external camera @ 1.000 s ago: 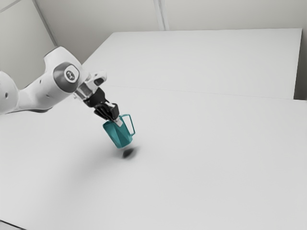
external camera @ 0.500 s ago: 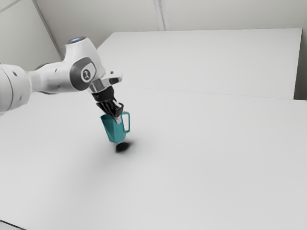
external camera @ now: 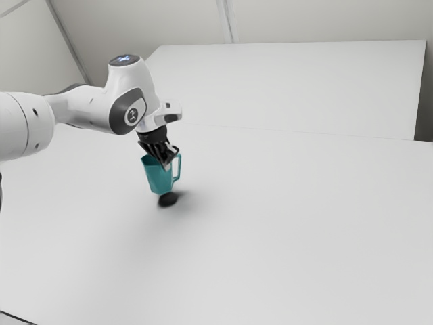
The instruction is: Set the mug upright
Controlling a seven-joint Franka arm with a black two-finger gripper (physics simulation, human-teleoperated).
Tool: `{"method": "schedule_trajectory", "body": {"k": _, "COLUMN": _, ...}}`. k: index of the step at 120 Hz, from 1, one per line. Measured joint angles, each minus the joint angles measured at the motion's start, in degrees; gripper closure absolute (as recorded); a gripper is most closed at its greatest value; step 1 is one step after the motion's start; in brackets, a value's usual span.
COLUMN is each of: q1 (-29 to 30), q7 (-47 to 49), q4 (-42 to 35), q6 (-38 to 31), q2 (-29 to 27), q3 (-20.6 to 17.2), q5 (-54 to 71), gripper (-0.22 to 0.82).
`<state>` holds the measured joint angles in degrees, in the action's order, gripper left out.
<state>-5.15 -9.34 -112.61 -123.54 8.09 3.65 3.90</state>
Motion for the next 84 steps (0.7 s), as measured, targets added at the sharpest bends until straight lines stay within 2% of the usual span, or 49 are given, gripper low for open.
{"method": "schedule_trajectory", "body": {"k": 84, "q1": -0.1, "q7": 9.6, "q4": -2.5, "q6": -4.0, "q2": -0.2, "q3": -2.2, "q5": 3.1, "gripper": 0.79}}
